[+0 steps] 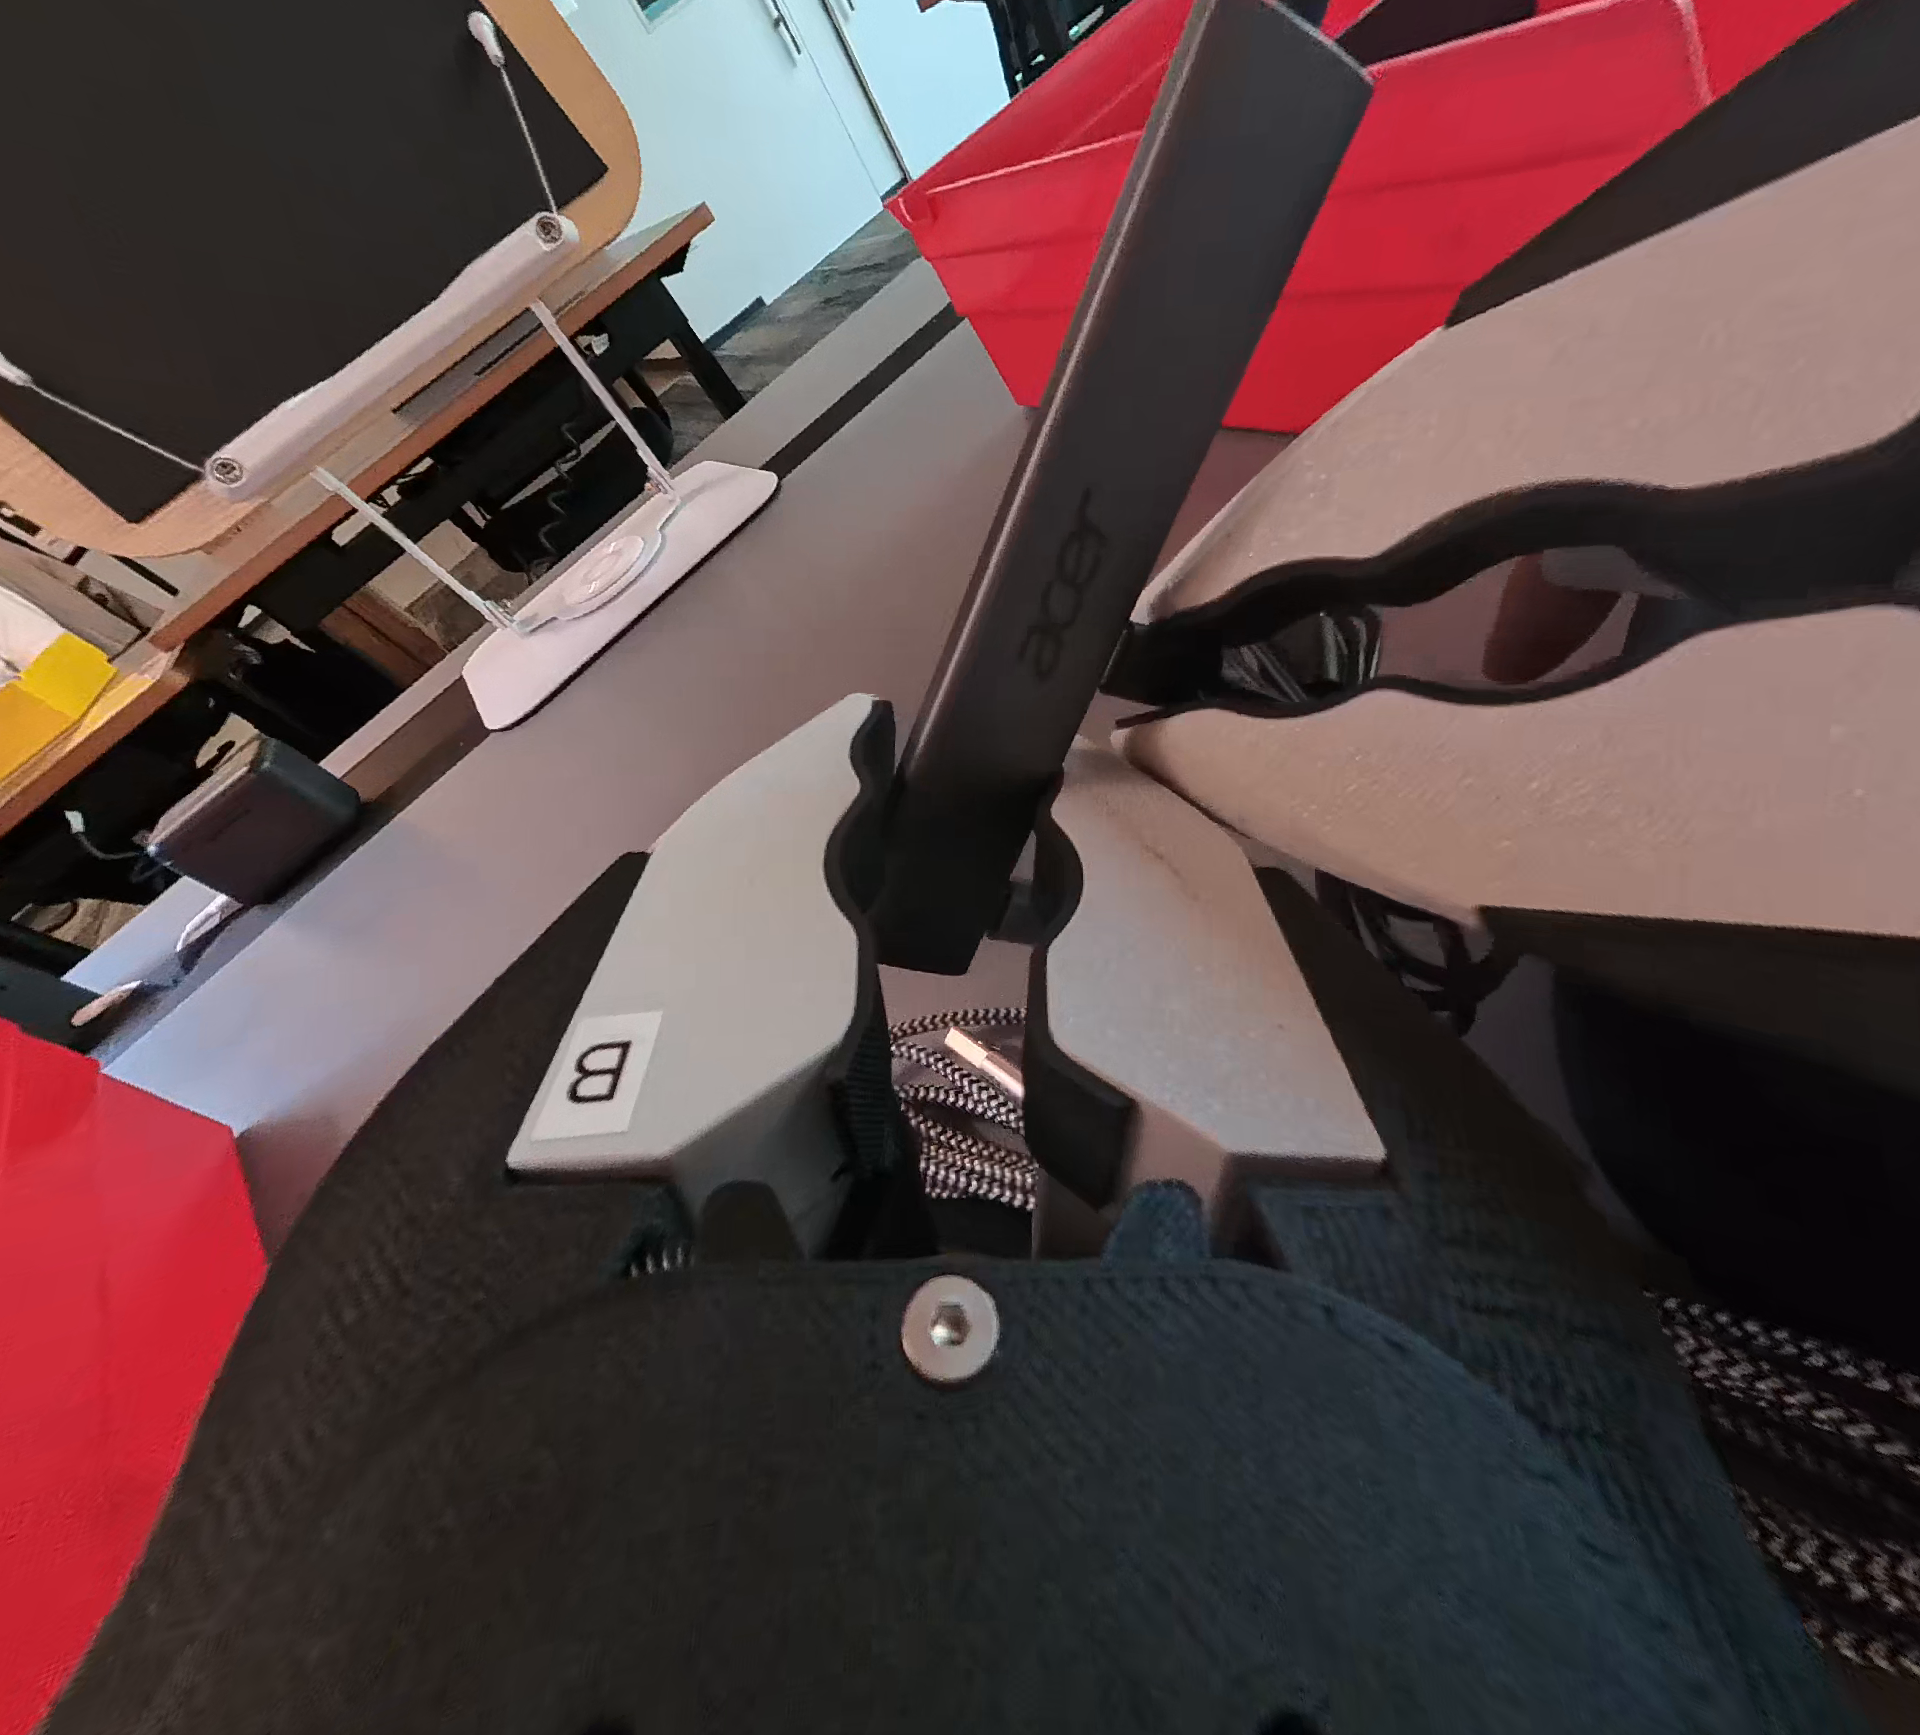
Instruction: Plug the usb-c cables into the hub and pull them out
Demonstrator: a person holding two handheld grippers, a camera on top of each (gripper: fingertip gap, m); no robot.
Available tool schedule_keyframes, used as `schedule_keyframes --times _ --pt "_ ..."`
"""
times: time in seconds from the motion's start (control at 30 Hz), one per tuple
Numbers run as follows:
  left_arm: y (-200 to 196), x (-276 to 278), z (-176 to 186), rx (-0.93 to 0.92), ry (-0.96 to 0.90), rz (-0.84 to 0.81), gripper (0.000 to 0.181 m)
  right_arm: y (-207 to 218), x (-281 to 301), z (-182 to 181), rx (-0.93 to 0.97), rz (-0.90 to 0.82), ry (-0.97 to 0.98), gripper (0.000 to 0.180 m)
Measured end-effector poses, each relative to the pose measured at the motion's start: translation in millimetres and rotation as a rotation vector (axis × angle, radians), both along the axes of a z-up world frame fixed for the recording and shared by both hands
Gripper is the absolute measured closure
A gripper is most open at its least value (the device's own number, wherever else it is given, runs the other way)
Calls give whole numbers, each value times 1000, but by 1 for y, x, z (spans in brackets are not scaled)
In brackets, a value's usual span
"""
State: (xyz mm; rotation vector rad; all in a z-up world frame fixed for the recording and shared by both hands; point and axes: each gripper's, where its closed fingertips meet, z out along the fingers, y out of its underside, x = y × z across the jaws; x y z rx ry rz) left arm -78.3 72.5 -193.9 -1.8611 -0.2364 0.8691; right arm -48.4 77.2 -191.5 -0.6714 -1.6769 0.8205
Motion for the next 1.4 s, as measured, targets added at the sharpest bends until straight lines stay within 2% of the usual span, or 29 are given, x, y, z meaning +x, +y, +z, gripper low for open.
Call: schedule_keyframes --times 0.13,0.27,0.37,0.63,0.7,0.9,1.1,1.23,1.33,1.4 --pt "-1 -1 1 12 -6 7 156 -1 -2 -1 -61 29 -44 170" --pt "2 -3 -5 -106 105 9 158 2 -4 -5 -132 53 -89 170" --pt "5 2 0 -67 109 -34 160 2 0 6 -172 82 -24 170" --pt "7 12 4 18 20 -113 161 6 5 26 -11 -25 218 157" --pt "8 14 5 22 23 -124 161 2 6 25 51 -27 246 169" --pt "6 9 8 -27 173 -16 161 5 5 24 110 -62 253 169" --pt "3 8 6 -12 99 -25 161 3 5 25 251 -111 291 170" --pt "2 5 1 43 -70 -77 157 1 5 20 331 -132 295 169" --pt "4 9 1 48 -87 -116 158 -1 7 21 222 -60 257 169" --pt "10 11 -10 -25 -108 -141 160 4 5 19 120 -20 195 170"
